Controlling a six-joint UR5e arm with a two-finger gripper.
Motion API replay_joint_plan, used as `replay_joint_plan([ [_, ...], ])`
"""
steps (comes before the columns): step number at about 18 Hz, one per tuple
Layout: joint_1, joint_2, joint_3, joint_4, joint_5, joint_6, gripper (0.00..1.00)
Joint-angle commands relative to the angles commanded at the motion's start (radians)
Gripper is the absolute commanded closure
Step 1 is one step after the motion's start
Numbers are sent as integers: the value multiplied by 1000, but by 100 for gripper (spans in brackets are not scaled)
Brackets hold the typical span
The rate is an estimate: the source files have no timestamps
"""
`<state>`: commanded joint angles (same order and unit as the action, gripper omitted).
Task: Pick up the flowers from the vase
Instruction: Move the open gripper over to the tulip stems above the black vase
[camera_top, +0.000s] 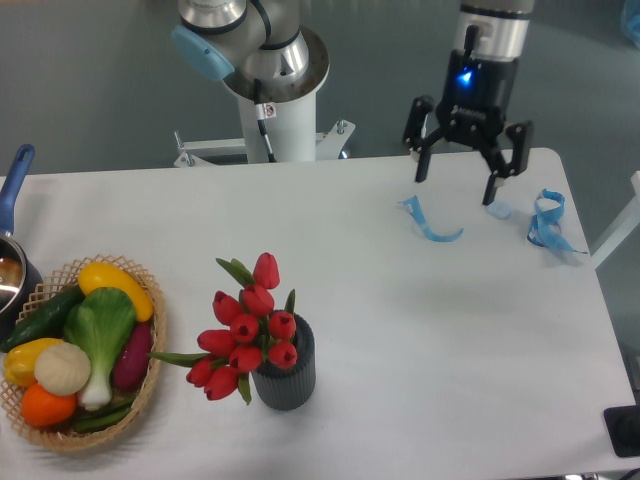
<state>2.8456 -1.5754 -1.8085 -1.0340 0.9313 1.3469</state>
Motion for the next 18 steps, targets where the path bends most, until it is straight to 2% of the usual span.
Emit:
replay_joint_plan([
  [4,-38,0,-57,46,-83,-15,0],
  [8,-92,-24,-95,117,-109,-15,0],
  [10,-120,-61,-94,135,-109,-15,0],
  [13,-164,-101,-94,196,-109,-15,0],
  [18,-231,-164,-66,238,-135,-31,0],
])
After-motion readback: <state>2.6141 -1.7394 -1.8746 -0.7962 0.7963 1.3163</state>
